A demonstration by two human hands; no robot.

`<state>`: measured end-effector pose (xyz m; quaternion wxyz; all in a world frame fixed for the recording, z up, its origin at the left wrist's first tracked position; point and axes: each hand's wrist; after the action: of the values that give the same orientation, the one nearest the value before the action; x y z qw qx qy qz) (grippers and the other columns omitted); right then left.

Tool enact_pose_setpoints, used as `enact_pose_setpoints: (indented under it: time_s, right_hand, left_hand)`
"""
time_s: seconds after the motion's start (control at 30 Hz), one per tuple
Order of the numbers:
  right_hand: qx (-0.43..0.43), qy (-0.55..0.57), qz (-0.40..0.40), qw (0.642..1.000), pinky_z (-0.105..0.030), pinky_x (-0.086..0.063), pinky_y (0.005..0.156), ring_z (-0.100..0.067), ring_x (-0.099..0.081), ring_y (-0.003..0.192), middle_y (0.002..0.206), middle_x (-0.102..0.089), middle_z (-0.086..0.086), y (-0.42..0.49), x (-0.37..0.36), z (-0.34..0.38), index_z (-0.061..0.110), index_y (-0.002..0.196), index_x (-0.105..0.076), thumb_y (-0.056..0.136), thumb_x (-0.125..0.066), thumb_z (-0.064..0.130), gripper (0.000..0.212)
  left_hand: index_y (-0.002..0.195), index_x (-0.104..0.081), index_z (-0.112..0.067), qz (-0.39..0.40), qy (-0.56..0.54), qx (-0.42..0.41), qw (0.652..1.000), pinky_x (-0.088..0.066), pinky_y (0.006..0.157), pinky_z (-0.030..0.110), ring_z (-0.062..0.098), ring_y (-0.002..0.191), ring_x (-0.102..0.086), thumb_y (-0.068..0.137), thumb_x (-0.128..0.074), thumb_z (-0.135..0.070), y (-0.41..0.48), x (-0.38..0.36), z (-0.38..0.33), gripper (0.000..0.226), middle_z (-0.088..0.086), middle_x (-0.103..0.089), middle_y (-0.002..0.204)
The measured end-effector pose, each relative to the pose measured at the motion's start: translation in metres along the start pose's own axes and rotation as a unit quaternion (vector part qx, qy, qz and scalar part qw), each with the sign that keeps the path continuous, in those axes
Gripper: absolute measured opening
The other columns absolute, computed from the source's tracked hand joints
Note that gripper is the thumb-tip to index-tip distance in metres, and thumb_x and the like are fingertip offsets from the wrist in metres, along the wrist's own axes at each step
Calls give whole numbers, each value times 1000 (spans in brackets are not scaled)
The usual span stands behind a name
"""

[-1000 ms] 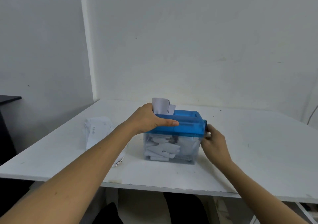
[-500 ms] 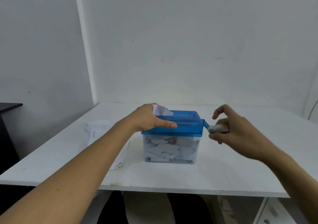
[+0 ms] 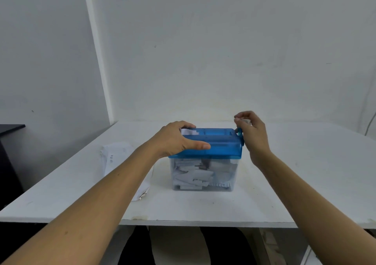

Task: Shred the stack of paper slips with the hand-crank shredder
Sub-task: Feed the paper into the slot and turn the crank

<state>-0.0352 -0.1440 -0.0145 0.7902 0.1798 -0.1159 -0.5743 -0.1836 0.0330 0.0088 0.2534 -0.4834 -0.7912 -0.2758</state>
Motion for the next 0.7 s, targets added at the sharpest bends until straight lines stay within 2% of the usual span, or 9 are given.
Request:
enact_pose_setpoints:
  time_s: [0.1,0.17,0.3,0.43,0.53,0.63,0.7]
  right_hand:
    - [-21,5,2,1000,-26,-53,69,-15,-58,90,107,-67,2,4,1,-13,14,98,-62,101,-55,21,11]
    - [-28,-11,16,999,-27,-55,68,-14,-61,89,106,-67,-2,1,3,-16,13,96,-61,103,-51,22,15]
    - [-85,-142,95,982,-44,-60,78,-27,-67,86,99,-70,-10,-23,13,-40,13,102,-63,108,-36,20,29]
    - [-141,-184,153,961,-32,-52,66,-20,-60,73,97,-66,-15,-38,28,-31,8,104,-62,107,-33,21,32]
    - [-156,-292,253,909,-28,-51,64,-16,-57,70,87,-60,-10,-43,40,-11,7,106,-60,106,-37,23,29]
    - [-177,-362,335,852,-24,-51,63,-13,-54,65,82,-59,-8,-52,50,7,13,119,-48,103,-49,27,21]
    - [-155,-378,361,839,-20,-51,62,-10,-54,60,78,-62,-7,-58,59,21,20,124,-38,100,-57,26,32]
  left_hand:
    - [130,-56,-32,6,4,-1,1000,-42,95,30,15,119,-49,46,-78,-69,0,-2,-3,95,-11,-51,131]
    - [129,-56,-32,7,1,0,1000,-42,95,30,15,120,-50,44,-79,-70,0,-1,-2,96,-11,-53,131]
    - [131,-54,-31,8,9,2,1000,-44,97,30,12,118,-50,47,-79,-70,1,-1,-1,96,-13,-53,128]
    - [129,-55,-33,5,10,0,1000,-45,97,29,10,114,-52,46,-79,-72,2,-1,-1,95,-13,-53,126]
    - [127,-55,-35,10,9,7,1000,-44,88,24,3,106,-53,43,-79,-74,1,1,0,96,-16,-53,121]
    - [126,-55,-35,12,10,10,1000,-44,81,21,1,102,-54,41,-80,-73,0,0,-2,96,-19,-52,116]
    - [127,-56,-33,15,5,11,1000,-44,84,22,2,103,-54,40,-81,-72,0,1,-3,99,-19,-53,116]
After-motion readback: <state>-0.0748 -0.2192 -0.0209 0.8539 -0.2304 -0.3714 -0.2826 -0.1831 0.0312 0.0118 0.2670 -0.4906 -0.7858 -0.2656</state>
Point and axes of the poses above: each hand's wrist, its own y-axis towards the middle knuckle, its own x-axis out of the back of the hand, z = x × y
